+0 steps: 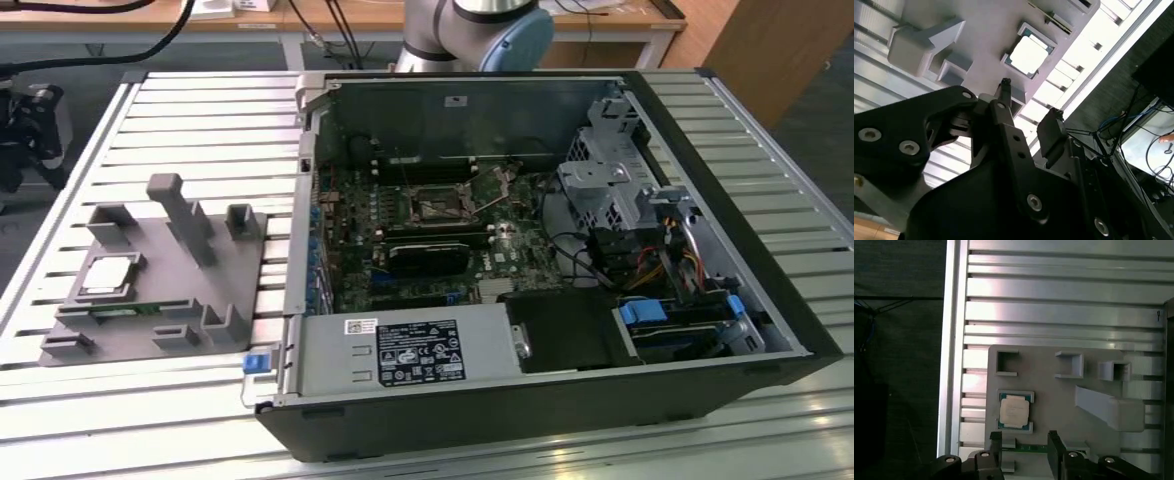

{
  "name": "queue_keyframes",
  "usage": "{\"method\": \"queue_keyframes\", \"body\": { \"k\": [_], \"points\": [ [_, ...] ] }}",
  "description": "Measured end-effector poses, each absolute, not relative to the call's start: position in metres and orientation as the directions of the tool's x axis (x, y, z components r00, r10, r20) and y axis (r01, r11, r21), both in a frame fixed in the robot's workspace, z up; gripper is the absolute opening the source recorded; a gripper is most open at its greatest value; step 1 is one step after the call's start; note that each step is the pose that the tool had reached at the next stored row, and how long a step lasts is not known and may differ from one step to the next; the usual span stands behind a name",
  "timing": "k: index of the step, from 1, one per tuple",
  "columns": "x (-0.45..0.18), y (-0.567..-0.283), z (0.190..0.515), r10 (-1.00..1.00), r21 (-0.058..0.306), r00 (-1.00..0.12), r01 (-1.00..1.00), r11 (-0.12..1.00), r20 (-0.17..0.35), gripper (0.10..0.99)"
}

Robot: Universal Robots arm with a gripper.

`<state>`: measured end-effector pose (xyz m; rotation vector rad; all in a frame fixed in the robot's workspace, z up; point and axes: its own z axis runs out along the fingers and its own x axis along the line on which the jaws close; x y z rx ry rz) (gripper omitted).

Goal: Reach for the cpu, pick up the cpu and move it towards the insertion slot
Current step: 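Pick up the cpu and move it towards the insertion slot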

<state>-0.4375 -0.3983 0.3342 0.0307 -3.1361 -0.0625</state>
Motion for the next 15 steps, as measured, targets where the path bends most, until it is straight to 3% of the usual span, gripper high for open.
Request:
{"method": "queue_keyframes", "body": {
  "k": [5, 6, 7, 8, 9, 15],
  "points": [
    [-0.437, -0.398, 0.327, -0.020, 0.040, -1.000, -0.020, 0.999, 0.004, 0.643],
    [-0.437, -0.398, 0.326, -0.020, 0.040, -1.000, -0.019, 0.999, 0.004, 0.643],
    [-0.437, -0.398, 0.325, -0.020, 0.040, -1.000, -0.019, 0.999, 0.005, 0.761],
    [-0.437, -0.398, 0.323, -0.020, 0.040, -1.000, -0.020, 0.999, 0.004, 0.761],
    [-0.437, -0.398, 0.323, -0.020, 0.039, -1.000, -0.020, 0.999, 0.004, 0.824],
    [-0.437, -0.398, 0.316, -0.020, 0.039, -1.000, -0.020, 0.999, 0.004, 0.824]
  ]
}}
